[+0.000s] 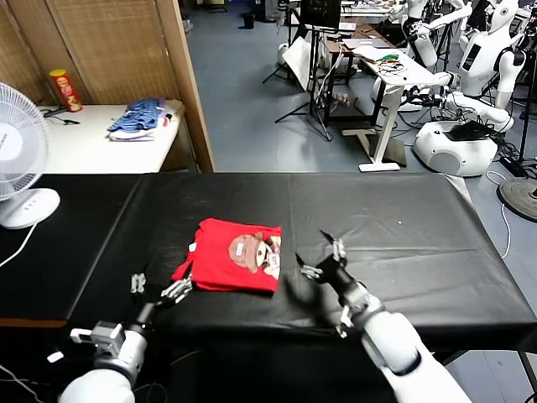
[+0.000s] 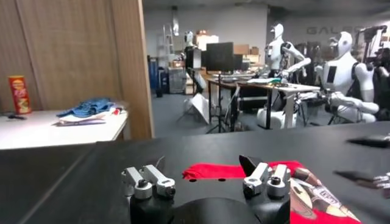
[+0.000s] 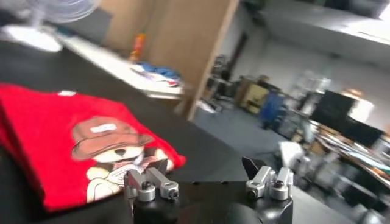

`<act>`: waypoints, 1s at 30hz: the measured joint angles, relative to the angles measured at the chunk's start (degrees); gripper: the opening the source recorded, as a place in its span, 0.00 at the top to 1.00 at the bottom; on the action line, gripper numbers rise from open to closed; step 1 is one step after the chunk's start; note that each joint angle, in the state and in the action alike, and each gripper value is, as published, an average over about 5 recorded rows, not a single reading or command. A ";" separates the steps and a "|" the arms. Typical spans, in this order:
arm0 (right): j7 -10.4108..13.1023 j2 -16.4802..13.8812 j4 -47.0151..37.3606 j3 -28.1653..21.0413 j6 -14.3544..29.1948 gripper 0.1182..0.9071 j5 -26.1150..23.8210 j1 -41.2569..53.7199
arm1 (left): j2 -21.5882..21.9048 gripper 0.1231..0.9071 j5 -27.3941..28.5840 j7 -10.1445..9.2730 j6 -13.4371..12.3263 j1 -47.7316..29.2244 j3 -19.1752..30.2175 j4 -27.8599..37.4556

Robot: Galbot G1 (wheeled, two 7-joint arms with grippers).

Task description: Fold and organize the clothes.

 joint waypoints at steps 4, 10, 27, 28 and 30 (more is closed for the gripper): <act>4.78 0.83 5.90 4.55 -0.98 0.14 3.59 -9.14 | 0.16 0.14 -0.45 -2.04 0.12 2.71 -0.15 -1.38; 12.59 2.52 15.46 7.73 -3.27 0.14 9.43 -23.00 | -0.08 0.14 -0.62 -4.31 1.70 9.32 -0.27 -4.77; 21.37 3.35 28.59 10.36 -8.45 0.14 13.61 -43.68 | -0.82 0.14 -1.14 -5.75 -0.86 20.86 -3.24 -6.85; 21.40 3.36 28.68 10.36 -8.56 0.14 13.62 -43.90 | -0.86 0.14 -1.12 -5.54 -0.94 21.14 -3.47 -6.86; 21.40 3.36 28.85 10.38 -8.62 0.14 13.62 -44.22 | -0.90 0.14 -1.11 -5.26 -1.05 21.59 -3.92 -6.87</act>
